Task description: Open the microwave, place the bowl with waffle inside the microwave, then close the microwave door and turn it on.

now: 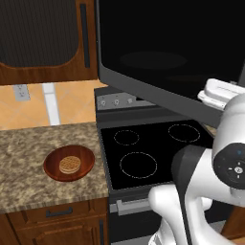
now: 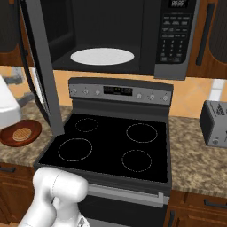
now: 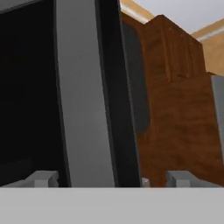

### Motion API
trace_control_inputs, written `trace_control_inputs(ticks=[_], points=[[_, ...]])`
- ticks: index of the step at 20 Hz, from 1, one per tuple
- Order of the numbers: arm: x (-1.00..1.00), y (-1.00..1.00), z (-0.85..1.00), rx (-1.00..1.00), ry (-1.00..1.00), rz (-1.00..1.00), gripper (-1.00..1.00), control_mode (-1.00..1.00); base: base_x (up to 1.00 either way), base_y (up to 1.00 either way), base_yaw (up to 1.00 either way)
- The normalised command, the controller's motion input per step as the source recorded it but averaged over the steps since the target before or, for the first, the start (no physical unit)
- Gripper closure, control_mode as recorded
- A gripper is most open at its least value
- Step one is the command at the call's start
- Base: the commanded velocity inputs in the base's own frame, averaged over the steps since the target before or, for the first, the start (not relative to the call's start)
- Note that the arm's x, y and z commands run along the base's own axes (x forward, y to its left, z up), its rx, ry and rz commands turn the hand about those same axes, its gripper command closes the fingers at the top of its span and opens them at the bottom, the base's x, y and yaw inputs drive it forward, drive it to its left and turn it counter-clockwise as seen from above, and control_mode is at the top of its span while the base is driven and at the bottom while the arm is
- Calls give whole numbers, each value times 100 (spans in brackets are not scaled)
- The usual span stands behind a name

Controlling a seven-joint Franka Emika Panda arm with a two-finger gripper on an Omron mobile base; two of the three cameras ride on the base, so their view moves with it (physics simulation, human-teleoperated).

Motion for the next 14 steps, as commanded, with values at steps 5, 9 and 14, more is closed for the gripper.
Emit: trace_control_inputs(ticks=[5, 9, 14], points=[[-48, 4, 33, 0, -1, -2, -100, -100, 0, 0, 0], [-12, -34, 0, 6, 1, 49, -100, -100, 0, 0, 0], [0, -25, -6, 18, 11, 75, -100, -100, 0, 0, 0]])
